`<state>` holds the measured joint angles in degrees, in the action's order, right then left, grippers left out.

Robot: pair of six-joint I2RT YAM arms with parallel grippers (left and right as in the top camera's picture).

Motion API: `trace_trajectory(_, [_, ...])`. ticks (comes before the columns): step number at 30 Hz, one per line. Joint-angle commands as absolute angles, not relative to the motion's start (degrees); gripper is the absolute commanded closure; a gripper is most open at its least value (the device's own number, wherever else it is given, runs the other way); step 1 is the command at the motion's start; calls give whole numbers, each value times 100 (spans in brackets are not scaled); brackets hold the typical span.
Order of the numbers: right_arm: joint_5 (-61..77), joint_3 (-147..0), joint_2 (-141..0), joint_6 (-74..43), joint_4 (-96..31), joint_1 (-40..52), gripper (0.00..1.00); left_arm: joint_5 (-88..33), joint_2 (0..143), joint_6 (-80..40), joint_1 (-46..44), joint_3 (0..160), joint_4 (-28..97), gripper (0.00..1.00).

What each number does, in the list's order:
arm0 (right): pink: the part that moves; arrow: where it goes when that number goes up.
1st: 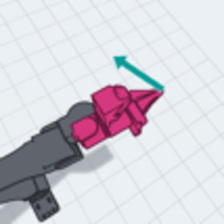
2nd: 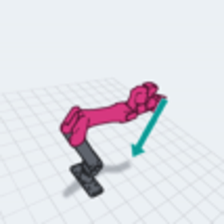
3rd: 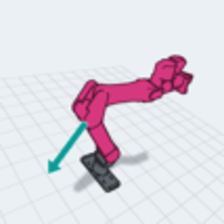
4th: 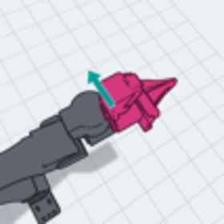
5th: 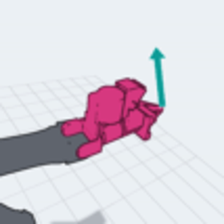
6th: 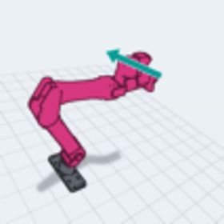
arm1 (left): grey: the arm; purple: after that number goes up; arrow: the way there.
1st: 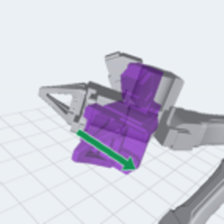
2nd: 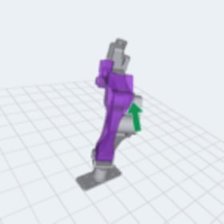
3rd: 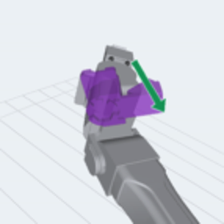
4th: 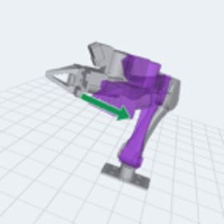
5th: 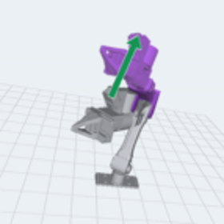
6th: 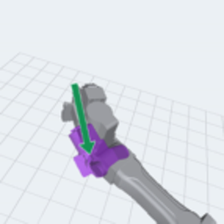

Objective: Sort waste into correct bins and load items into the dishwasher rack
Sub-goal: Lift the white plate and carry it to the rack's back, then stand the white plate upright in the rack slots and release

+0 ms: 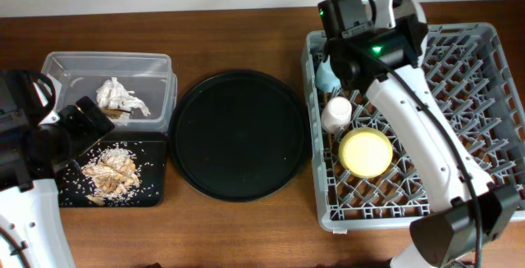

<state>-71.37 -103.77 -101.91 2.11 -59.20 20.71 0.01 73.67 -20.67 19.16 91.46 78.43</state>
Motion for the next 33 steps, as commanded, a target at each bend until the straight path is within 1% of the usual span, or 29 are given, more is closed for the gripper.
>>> trace_trajectory(1, [-6941,-10053,-10416,80,-5922,2058,96,-3,7380,-2119,1929,9196,7835,1])
trace_trajectory(4, [-6941,-9686,-10648,80,-5778,2010,96,-3,7380,-2119,1929,9196,7835,1])
trace_trajectory(9, [-6917,-9638,-10993,56,-5763,2012,96,-3,7380,-2119,1929,9196,7835,1])
trace_trajectory(14, [-6163,-9631,-11166,36,-5695,2012,96,-3,7380,-2119,1929,9196,7832,1])
trace_trajectory(16, [-6121,-9631,-11166,40,-5631,2012,95,-3,7380,-2119,1929,9196,7832,1])
trace_trajectory(17, [-6123,-9631,-11166,40,-5612,2010,79,-3,7380,-2119,1929,9196,7835,1])
trace_trajectory(18, [-6123,-9631,-11166,40,-5612,2012,70,-3,7380,-2119,1929,9196,7835,1])
trace_trajectory(21, [-6173,-9633,-11163,40,-5612,2012,45,-3,7380,-2119,1929,9196,7835,1])
trace_trajectory(23, [-6222,-9673,-10982,-43,-5605,2012,32,-3,7380,-2119,1929,9196,7835,1])
trace_trajectory(24, [-6130,-9697,-10847,-113,-5605,2018,28,-3,7380,-2119,1929,9196,7835,1])
trace_trajectory(25, [-5911,-9721,-10715,-113,-5605,2023,27,-5,7380,-2119,1929,9196,7835,1])
trace_trajectory(26, [-5402,-9747,-10503,-113,-5588,2023,25,-3,7380,-2119,1929,9196,7835,1])
trace_trajectory(28, [-4143,-9751,-10114,-257,-5529,2010,24,-3,7380,-2119,1929,9196,7835,1])
trace_trajectory(30, [-2272,-9751,-9725,-521,-5391,1844,24,-3,7380,-2119,1929,9196,7835,1])
trace_trajectory(31, [-1533,-9751,-9623,-523,-5304,1721,21,-5,7380,-2119,1929,9196,7832,1])
trace_trajectory(32, [-1063,-9751,-9581,-521,-5306,1610,1,-3,7380,-2119,1929,9196,7835,1])
trace_trajectory(33, [-917,-9751,-9583,-521,-5382,1553,2,-3,7380,-2119,1929,9196,7835,1])
